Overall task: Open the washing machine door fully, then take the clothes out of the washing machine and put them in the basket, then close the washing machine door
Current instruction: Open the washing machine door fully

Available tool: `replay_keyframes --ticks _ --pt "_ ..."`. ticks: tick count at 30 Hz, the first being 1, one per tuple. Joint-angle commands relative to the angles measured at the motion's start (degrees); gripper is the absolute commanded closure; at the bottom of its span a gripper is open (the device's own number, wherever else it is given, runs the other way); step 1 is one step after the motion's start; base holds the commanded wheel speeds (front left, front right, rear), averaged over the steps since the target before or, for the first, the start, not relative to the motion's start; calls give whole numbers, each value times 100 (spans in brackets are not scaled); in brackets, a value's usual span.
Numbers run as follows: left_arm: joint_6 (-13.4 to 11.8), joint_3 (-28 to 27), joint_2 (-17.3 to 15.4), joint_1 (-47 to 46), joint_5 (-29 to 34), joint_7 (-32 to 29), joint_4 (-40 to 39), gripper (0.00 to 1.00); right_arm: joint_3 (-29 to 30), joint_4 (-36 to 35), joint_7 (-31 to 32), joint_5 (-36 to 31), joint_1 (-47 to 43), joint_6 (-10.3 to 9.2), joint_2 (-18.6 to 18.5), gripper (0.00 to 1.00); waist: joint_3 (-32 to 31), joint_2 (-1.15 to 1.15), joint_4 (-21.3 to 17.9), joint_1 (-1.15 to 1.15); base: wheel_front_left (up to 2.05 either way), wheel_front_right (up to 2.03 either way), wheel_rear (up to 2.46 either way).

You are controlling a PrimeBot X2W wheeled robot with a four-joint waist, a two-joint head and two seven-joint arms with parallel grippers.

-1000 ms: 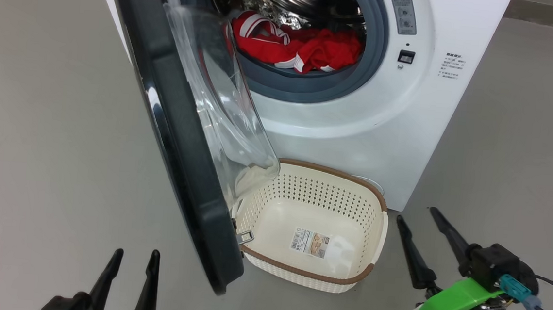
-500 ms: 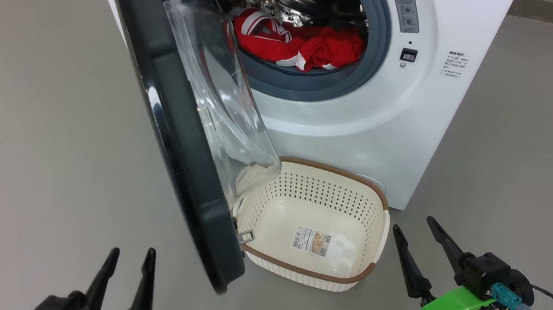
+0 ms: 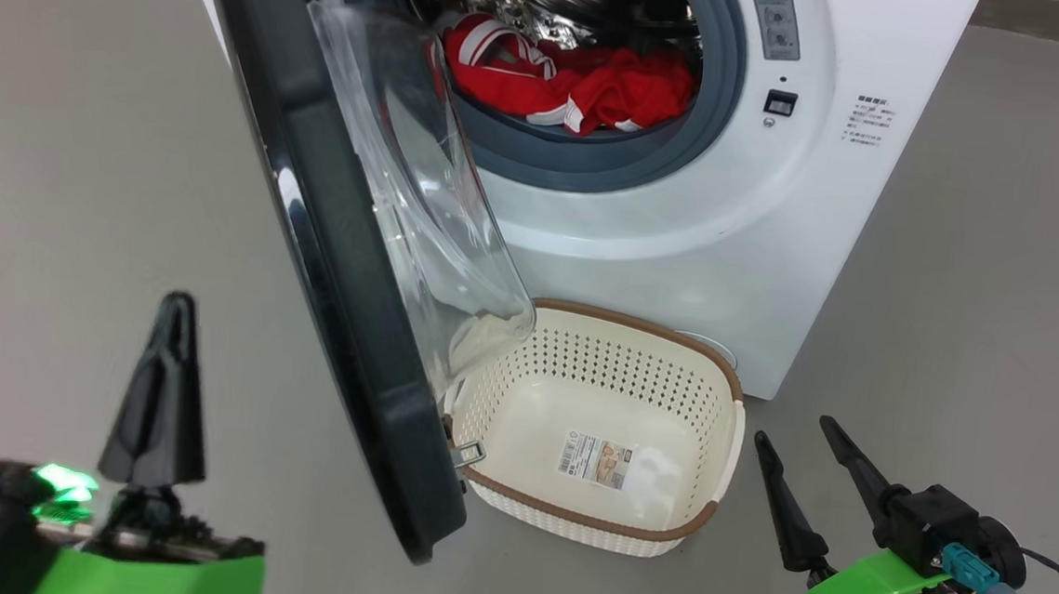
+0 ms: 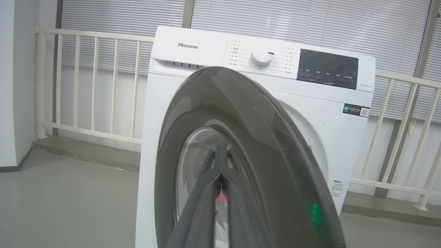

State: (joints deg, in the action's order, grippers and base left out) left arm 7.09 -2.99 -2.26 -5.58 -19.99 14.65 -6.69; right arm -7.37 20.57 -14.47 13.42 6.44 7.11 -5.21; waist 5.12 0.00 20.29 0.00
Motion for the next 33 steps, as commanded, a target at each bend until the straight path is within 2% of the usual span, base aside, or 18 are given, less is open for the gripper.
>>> replay_keyframes --ticks 1,7,11,16,23,33 --pt "6 -59 -62 -163 11 35 -289 100 -73 -153 -52 -58 64 37 -14 0 7 0 -1 0 0 0 0" --pt "17 940 -62 -90 239 35 -881 100 -80 -144 -52 -52 111 37 -13 0 63 0 -51 0 0 0 0" --pt "25 1678 -62 74 112 35 -595 100 -116 -149 -52 -17 141 37 -8 0 97 0 -77 0 0 0 0" --pt "31 2305 -62 173 -235 35 102 100 -168 -125 -52 29 158 37 -28 0 126 0 -87 0 0 0 0" --pt "-67 2260 -62 168 -522 35 1083 100 -220 -123 -52 75 169 37 -3 0 113 0 -108 0 0 0 0" --pt "-237 1798 -62 131 -609 35 1393 100 -199 -122 -52 116 126 37 11 0 29 0 -67 0 0 0 0"
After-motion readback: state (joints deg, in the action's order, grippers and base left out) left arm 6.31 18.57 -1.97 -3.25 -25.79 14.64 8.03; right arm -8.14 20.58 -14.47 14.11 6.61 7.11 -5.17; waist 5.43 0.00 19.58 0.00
